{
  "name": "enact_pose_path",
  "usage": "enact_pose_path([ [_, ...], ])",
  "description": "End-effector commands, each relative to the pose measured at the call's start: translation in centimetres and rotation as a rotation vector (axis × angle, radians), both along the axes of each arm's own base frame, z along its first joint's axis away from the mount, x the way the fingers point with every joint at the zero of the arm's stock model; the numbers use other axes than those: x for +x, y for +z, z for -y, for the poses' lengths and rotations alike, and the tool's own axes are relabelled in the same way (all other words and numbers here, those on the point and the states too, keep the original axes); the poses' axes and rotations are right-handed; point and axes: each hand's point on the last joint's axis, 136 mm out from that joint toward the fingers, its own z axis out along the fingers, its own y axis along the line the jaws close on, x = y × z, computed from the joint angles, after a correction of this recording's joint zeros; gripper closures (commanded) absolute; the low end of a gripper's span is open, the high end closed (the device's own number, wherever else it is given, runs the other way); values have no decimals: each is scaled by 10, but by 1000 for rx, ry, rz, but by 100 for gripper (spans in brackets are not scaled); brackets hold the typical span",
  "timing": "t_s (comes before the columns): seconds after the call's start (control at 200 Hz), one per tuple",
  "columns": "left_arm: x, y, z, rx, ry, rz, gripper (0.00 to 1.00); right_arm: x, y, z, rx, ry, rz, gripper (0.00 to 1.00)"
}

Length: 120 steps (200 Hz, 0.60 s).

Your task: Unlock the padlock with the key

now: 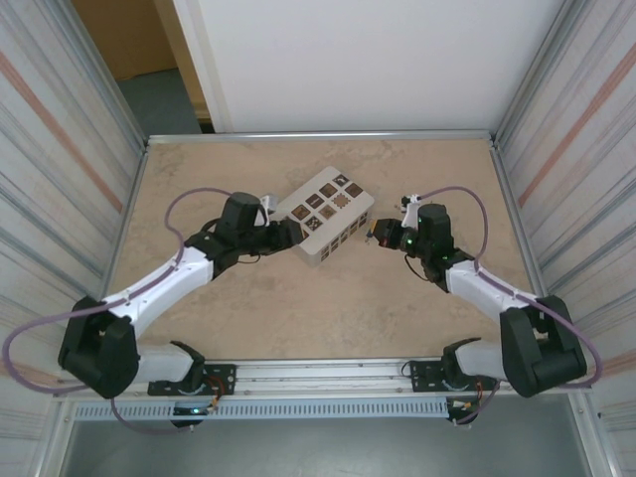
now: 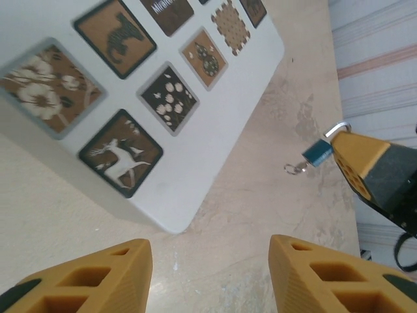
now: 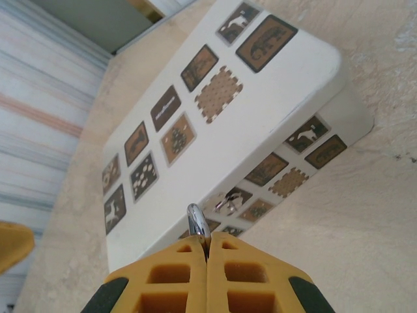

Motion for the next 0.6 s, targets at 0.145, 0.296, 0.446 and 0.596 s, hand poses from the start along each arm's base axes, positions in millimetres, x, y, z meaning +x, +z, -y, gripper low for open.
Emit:
enact_pose_path([
  [0.145,-20,-6,-47,85,92,21,44,-30,14,-1,-196,84,-11,100],
  [0.296,-32,-8,-67,93,133,33,42,-48,18,-3,-243,124,-27,100],
  [0.446,-43,-9,-84,100,172,50,40,-65,20,-3,-270,146,-48,100],
  [0.596,-54,-9,-99,111,208,71,39,-84,14,-2,-310,172,-94,100],
])
